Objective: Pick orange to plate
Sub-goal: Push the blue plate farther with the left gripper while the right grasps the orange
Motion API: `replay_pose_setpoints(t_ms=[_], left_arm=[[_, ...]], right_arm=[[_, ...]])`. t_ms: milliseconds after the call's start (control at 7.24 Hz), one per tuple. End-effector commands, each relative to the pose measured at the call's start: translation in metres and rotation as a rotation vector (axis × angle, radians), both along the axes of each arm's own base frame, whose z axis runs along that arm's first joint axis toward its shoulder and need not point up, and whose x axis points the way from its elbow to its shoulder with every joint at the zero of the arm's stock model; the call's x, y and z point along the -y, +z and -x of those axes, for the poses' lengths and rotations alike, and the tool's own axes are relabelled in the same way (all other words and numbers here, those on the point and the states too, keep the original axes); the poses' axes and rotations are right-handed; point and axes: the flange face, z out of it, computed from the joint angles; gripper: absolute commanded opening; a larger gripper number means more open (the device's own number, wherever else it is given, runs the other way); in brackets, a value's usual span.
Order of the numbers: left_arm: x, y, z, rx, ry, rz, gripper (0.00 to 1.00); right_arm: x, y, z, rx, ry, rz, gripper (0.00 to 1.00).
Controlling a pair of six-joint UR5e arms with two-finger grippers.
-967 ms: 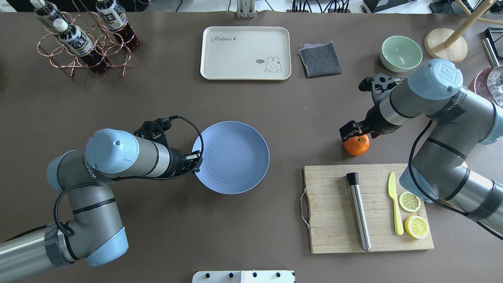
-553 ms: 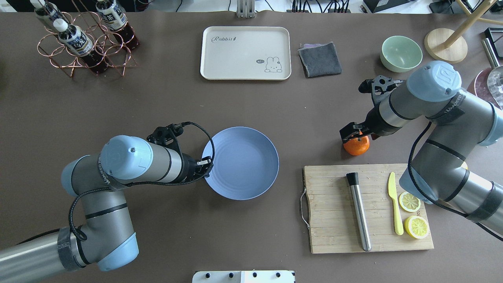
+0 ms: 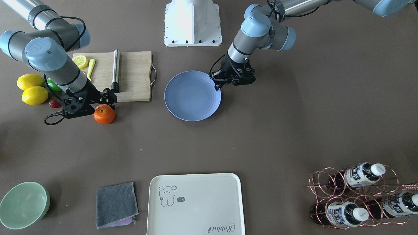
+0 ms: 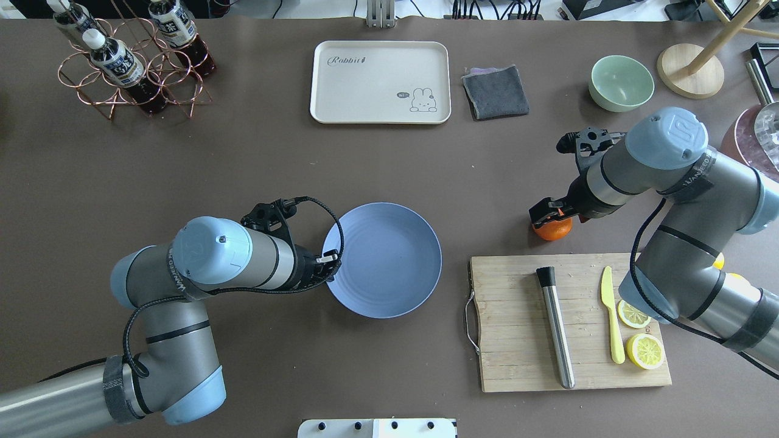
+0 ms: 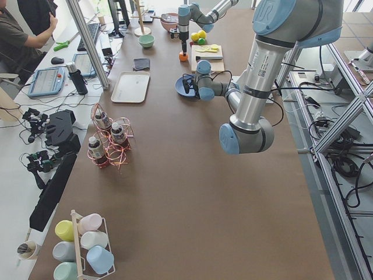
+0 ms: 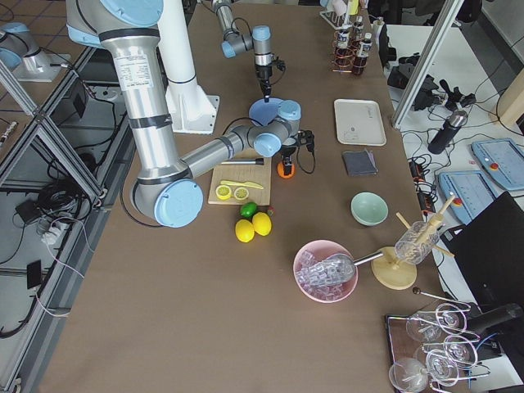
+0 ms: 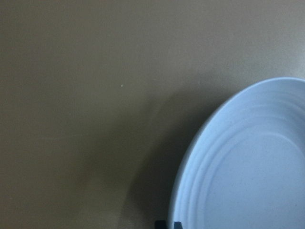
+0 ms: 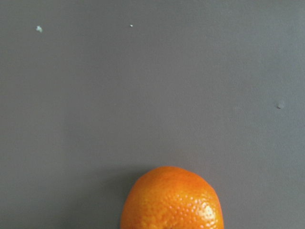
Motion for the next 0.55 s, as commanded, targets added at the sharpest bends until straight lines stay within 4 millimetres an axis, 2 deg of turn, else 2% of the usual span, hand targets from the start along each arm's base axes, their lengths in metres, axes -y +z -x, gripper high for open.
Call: replay_pose_setpoints(t_ms=[0, 138, 276, 415], left_arm=[[0.0005, -0.0016, 0.0004, -0.001, -0.002, -0.003, 0.96], [0.0021, -0.0027, 0.0022, -0.002, -0.007, -0.003, 0.96], [0.0024, -0.002, 0.0019, 0.0, -0.009, -0.002, 0.97], [0.0041, -0.0021, 0.0013, 0.003, -0.03, -0.01, 0.97]], right_arm=[[-0.0038, 0.0077, 0.0106, -0.016, -0.011, 0.006, 0.97], [-0.0037, 0.0126, 0.0107, -0.024, -0.012, 0.01, 0.95], [-0.0032, 0.0101, 0.0122, -0.022, -0.01, 0.007, 0.87], [-0.0022, 0.0109, 0.0126, -0.026, -0.006, 0.004, 0.65]])
